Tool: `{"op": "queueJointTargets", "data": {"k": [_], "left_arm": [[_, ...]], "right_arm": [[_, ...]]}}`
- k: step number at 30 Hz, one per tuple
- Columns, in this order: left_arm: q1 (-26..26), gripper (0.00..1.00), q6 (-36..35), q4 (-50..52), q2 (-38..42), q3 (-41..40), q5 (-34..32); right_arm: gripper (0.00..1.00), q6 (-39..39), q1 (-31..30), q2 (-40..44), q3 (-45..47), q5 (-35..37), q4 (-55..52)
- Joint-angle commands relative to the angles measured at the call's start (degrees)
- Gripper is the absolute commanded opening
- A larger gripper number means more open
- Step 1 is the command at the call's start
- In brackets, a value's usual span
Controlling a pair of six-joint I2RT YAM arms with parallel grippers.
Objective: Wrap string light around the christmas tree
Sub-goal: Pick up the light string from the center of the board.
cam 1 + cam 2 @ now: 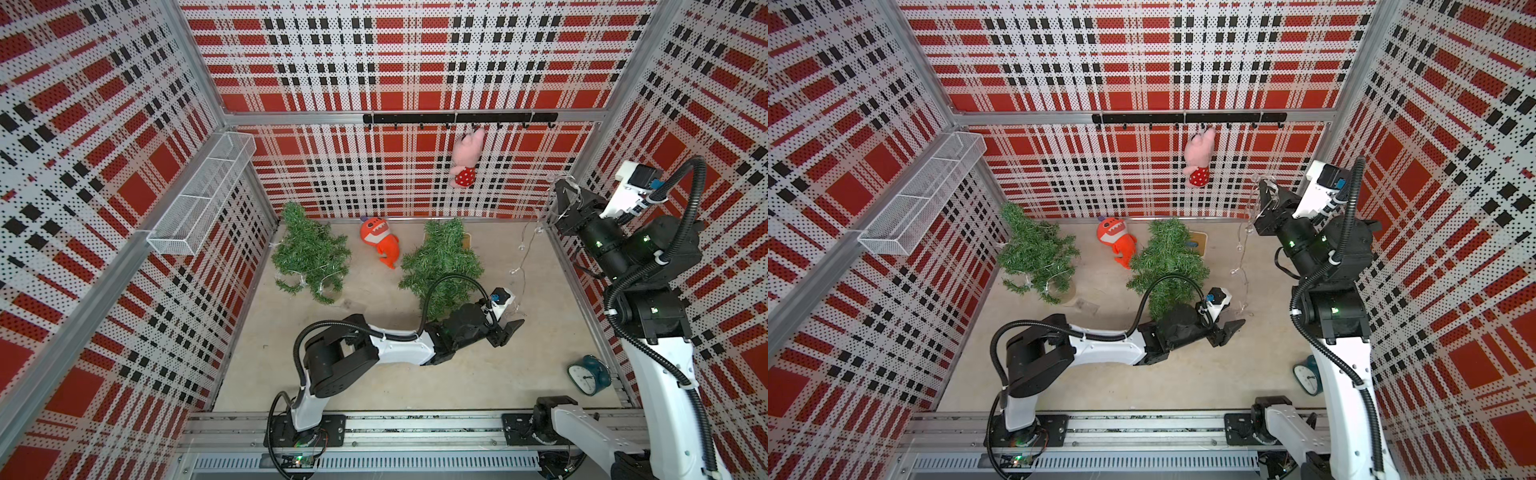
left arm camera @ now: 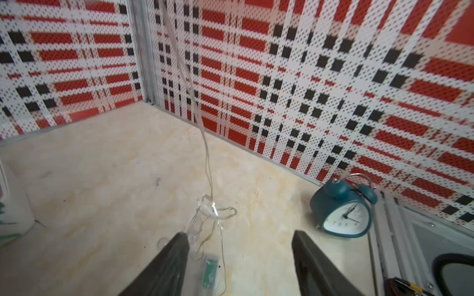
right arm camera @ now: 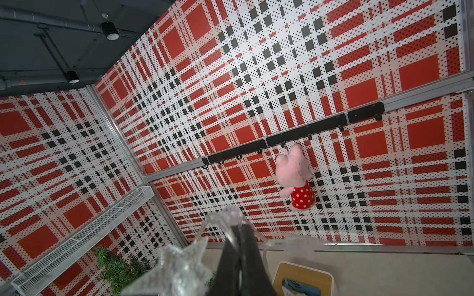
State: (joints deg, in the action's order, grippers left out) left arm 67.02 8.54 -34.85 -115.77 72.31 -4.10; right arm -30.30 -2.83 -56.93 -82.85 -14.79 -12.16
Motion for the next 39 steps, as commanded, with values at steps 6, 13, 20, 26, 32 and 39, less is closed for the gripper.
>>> {"op": "queueJointTargets", "data": {"k": [6,13,20,26,32,39], "left_arm": [[-0.5,0.69,-0.6,-2.1,-5.9,10.7,-4.0],[-2.1,0.5,-1.1,-2.0,-11.9,17.5,-4.5],[-2.1,0.01,-2.0,-0.4,-5.4,14.3,0.8],[1.4,0.0,-4.7,1.0,12.4,5.6,7.1],[0.3,0.0,-0.6,6.8,27.1,-3.5,14.2],[-2.8,0.0,0.8,13.4,43.5,-9.1,9.5]], "right_arm": [[0.0,-1.0,0.4,2.8,0.9,-1.3,1.8],[0.0,-1.0,0.4,3.7,1.5,-1.6,2.0],[0.0,-0.5,1.6,2.0,1.3,0.0,2.0],[0.0,0.1,3.1,-0.4,1.6,5.0,4.5],[0.0,0.5,4.7,-3.8,-1.5,5.4,4.5],[0.0,1.0,5.2,-7.0,-4.1,5.8,3.9]]}}
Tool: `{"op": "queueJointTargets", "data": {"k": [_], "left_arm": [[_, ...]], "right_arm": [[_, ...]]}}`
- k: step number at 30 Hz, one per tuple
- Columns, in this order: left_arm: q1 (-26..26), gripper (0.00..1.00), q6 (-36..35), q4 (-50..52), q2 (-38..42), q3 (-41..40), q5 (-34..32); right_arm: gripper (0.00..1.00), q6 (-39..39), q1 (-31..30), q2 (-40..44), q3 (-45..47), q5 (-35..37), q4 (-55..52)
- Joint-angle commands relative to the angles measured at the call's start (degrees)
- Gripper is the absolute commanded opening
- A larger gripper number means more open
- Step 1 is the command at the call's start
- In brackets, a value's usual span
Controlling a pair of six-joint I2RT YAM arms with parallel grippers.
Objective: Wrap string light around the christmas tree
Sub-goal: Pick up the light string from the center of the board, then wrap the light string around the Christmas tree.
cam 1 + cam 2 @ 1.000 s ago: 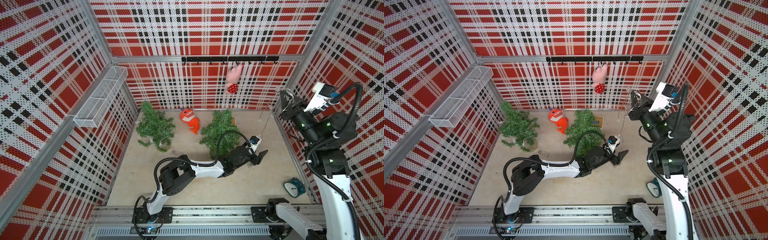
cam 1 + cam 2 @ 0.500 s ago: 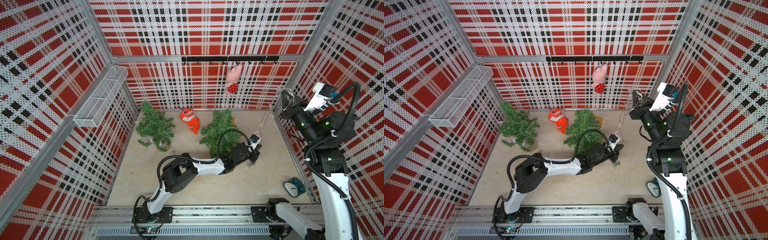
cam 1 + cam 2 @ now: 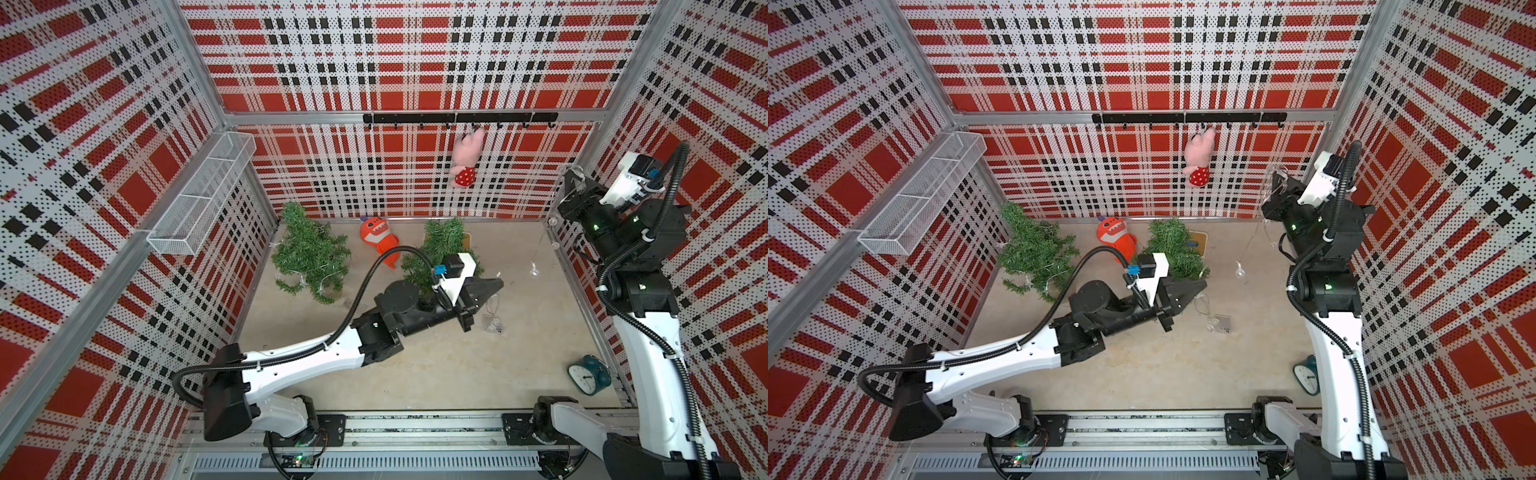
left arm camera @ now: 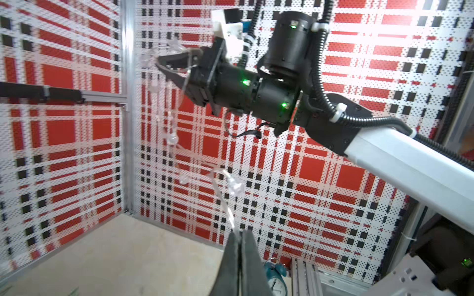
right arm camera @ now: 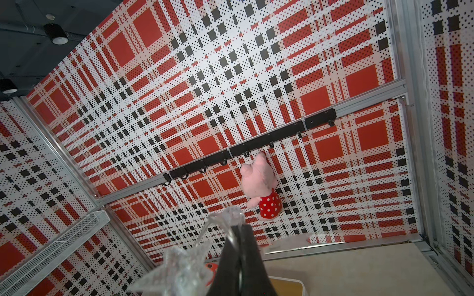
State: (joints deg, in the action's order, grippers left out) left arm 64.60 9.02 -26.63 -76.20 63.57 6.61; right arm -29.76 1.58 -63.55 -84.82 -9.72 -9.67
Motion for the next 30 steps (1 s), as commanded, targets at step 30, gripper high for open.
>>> {"op": "queueJointTargets", "data": {"k": [30], "left_arm": [[-17.1,0.0,1.5,18.2,15.4,-13.6,1.4]], "right_arm": [[0.0,-10.1,3.6,-2.6,2.6,-14.5,8.2]]}}
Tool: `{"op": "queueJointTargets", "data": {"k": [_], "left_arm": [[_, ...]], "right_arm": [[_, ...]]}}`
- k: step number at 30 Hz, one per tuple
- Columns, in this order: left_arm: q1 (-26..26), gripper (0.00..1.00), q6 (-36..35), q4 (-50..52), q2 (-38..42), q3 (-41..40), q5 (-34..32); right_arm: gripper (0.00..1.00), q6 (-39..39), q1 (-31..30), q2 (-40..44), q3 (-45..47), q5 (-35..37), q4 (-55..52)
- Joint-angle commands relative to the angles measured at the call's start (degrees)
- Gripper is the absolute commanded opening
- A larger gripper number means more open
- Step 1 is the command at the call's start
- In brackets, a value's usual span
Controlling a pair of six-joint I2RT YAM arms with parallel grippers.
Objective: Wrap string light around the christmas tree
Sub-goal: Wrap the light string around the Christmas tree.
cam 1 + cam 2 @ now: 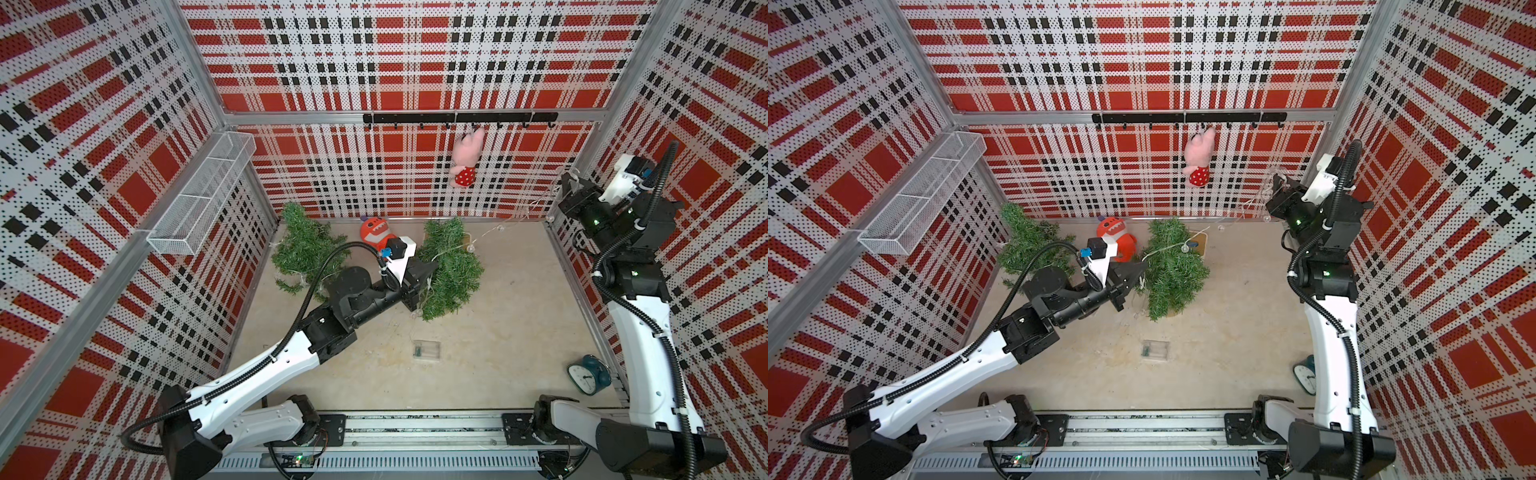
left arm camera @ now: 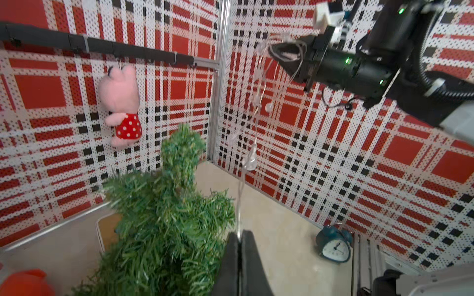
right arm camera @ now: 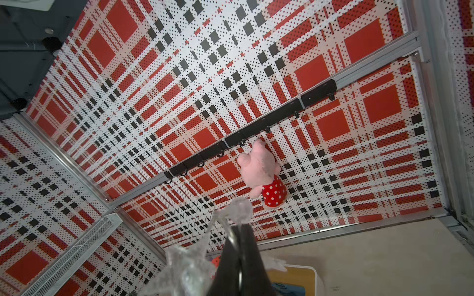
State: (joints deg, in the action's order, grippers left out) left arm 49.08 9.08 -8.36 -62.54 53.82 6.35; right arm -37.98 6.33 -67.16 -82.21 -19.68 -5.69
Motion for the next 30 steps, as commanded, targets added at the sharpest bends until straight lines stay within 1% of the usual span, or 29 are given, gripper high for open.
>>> {"op": "queueJointTargets", "data": {"k": [1,3,5,9,12,15,20,24,28,30], "left_arm": [[-2.7,0.0,2.3,-1.5,2.3,-5.3,2.1],[-4.6,0.0,3.7,-3.7,3.6,-7.1,2.9],[-5.9,0.0,4.3,-5.0,5.5,-7.3,1.8],[-10.8,0.0,5.3,-6.4,8.2,-5.1,-0.9],[-15.4,0.0,7.1,-8.9,7.5,-2.8,-1.4],[-17.4,0.0,7.3,-10.3,3.0,1.4,-0.8],[-17.4,0.0,4.1,-12.5,-7.1,8.1,0.6],[-17.4,0.0,3.3,-15.5,-12.7,11.9,-0.8],[-17.0,0.0,3.8,-17.1,-18.2,15.7,0.6],[-16.2,0.0,3.4,-17.1,-21.3,17.8,0.6]], "right_arm": [[0.0,-1.0,-2.5,0.6,-0.8,-4.5,3.9],[0.0,1.0,-5.1,-0.4,-3.0,-3.5,3.0],[0.0,1.6,-6.4,-2.0,-5.7,-3.4,2.6],[0.0,-0.3,-7.7,-5.7,-10.3,-4.1,4.4],[0.0,-1.1,-8.5,-9.0,-13.9,-3.9,5.7],[0.0,-1.7,-8.6,-13.1,-17.3,-2.8,6.3],[0.0,-0.5,-8.6,-20.2,-24.4,-1.1,5.4],[0.0,2.2,-8.2,-24.5,-30.2,0.6,2.1],[0.0,2.8,-6.2,-26.5,-31.4,1.6,1.0],[0.0,2.7,-4.0,-26.8,-30.7,2.1,0.5]]}}
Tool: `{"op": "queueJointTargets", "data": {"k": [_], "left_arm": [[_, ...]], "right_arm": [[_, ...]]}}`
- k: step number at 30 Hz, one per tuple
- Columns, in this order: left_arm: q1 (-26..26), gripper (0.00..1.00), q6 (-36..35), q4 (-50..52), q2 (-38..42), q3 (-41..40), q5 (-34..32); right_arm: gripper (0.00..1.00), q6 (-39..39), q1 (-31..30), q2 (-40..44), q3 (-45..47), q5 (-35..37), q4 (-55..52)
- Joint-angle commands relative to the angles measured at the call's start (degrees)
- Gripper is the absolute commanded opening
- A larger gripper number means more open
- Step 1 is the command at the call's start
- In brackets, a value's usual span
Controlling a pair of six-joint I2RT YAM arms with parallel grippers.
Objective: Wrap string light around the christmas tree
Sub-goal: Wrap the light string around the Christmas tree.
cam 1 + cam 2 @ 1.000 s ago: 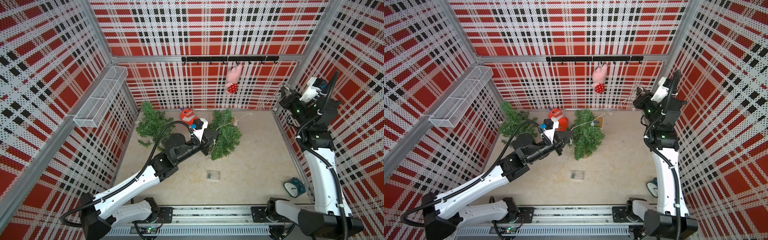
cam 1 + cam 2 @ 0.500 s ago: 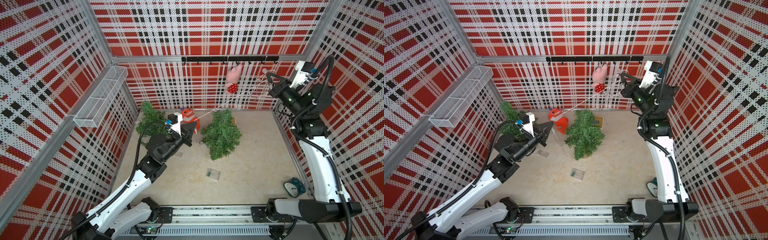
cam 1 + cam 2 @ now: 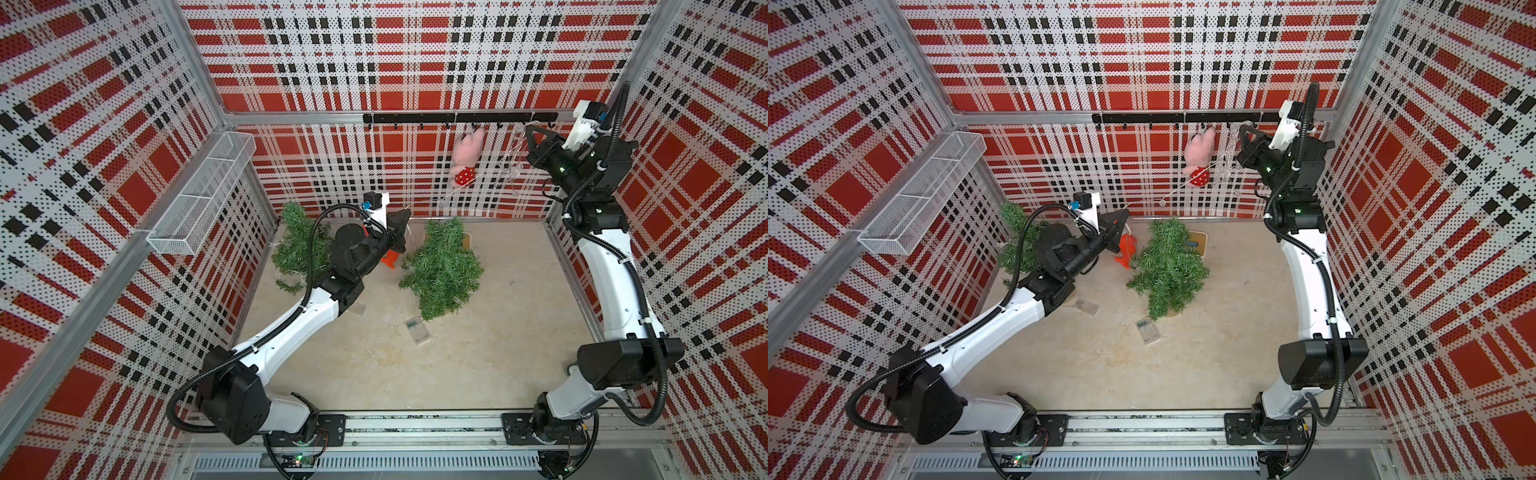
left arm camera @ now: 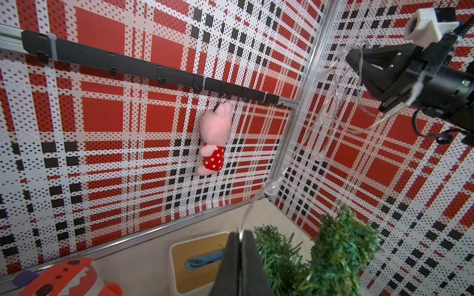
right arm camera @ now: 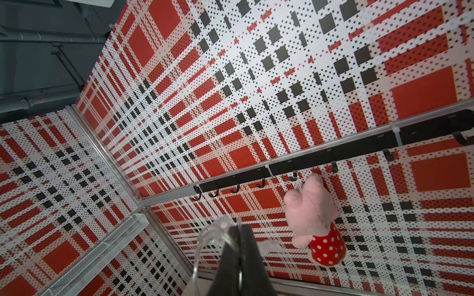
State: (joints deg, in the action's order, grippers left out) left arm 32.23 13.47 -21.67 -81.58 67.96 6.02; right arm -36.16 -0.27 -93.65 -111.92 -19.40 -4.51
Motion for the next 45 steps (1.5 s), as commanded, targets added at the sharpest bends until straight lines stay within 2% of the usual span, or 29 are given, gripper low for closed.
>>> {"op": "queueJointTargets", "data": {"k": [1,9,10,13,16,21,24,29,33,37,40,45], "left_arm": [[1.0,0.0,-1.3,-3.8,-3.6,4.6,0.6],[5.2,0.0,-4.1,-3.0,-12.4,12.4,0.8],[5.6,0.04,-4.3,-1.9,-13.9,13.7,0.6],[5.7,0.27,-3.8,2.5,-18.3,18.0,1.5],[5.2,0.47,-4.1,5.9,-18.6,18.5,0.3],[1.9,0.67,0.3,3.0,-9.8,9.0,1.7],[1.2,0.72,1.4,2.8,-3.2,2.7,0.9],[1.0,0.72,4.0,2.2,5.7,-9.3,-2.5],[1.2,0.72,7.2,-1.3,9.6,-20.0,-4.5],[2.3,0.73,7.3,-4.3,11.1,-28.8,-8.7],[2.1,0.73,10.0,-10.4,11.5,-35.8,-11.4],[2.9,0.72,10.1,-14.3,7.9,-39.0,-10.8]], "right_arm": [[0.0,0.6,3.6,-0.1,0.1,2.0,-0.5],[0.0,-3.0,11.8,7.4,16.1,3.3,3.3],[0.0,-2.7,12.2,8.7,17.9,3.8,3.4],[0.0,-0.6,12.4,11.9,23.4,7.4,2.6],[0.0,0.9,13.2,13.7,26.8,9.7,0.7],[0.0,2.4,13.6,16.4,32.0,11.4,0.2],[0.0,1.6,13.6,17.5,36.1,10.0,1.5],[0.0,0.9,11.3,19.6,43.6,8.8,3.6],[0.0,1.0,9.2,21.7,48.2,8.7,4.6],[0.0,2.8,8.5,22.1,48.8,9.3,3.2],[0.0,4.0,8.6,21.8,47.7,10.8,0.9],[0.0,4.0,8.5,21.8,49.3,7.0,1.7]]}}
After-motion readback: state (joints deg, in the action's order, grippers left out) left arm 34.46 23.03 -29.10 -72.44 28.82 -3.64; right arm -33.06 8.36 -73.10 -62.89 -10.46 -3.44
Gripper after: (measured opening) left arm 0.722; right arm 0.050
